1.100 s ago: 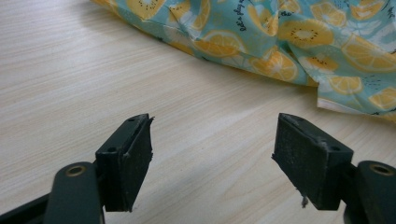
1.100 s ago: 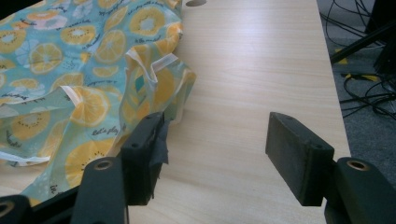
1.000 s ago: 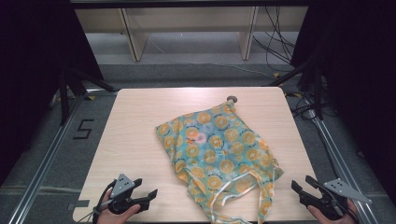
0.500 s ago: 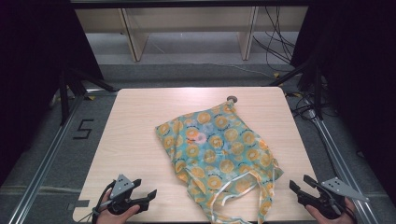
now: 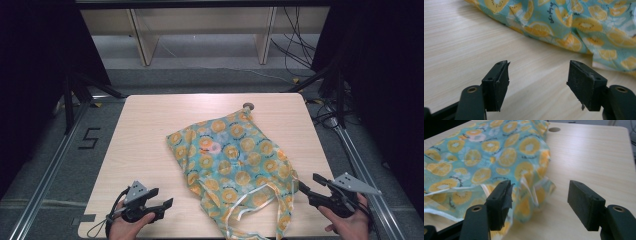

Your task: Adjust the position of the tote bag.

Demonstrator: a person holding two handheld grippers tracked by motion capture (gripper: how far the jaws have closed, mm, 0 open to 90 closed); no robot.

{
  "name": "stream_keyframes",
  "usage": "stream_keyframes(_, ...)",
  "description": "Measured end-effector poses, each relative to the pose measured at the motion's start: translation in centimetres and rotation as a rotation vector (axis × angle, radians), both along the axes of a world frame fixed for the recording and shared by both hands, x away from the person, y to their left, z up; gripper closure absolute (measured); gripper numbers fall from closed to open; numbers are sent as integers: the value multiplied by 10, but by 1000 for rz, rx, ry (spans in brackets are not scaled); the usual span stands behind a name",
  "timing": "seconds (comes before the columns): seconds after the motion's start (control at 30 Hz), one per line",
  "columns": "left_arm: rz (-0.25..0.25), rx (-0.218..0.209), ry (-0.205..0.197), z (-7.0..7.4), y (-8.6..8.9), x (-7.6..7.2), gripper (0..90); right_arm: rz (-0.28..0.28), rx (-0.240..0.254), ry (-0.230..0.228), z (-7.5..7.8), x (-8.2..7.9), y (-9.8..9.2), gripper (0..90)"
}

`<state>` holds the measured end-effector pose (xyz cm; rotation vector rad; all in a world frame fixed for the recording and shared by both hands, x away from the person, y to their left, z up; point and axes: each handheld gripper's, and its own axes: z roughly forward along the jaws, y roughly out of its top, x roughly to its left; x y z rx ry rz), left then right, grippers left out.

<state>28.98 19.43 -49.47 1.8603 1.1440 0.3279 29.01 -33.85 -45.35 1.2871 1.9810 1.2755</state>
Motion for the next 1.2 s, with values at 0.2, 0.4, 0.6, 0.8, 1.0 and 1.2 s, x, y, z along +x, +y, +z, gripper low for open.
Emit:
stream_keyframes(0.2,-31,-38,15,4,-16,21,379,35,-19,62,8,35,16,372)
stream_keyframes(0.4,-84,-30,-3,9,-43,30,373,51,-44,118,9,67,26,392)
stream_keyframes(0.6,-128,19,-6,3,-62,45,525,74,-69,189,3,85,35,472)
stream_keyframes(0.8,-195,131,-58,-4,-67,53,877,95,-87,217,-8,90,31,791)
stream_keyframes(1.0,-159,162,-51,-11,-64,71,894,161,-121,226,-14,86,30,900)
stream_keyframes(1.2,-102,206,-98,-5,-46,95,894,239,-113,208,-13,56,41,900)
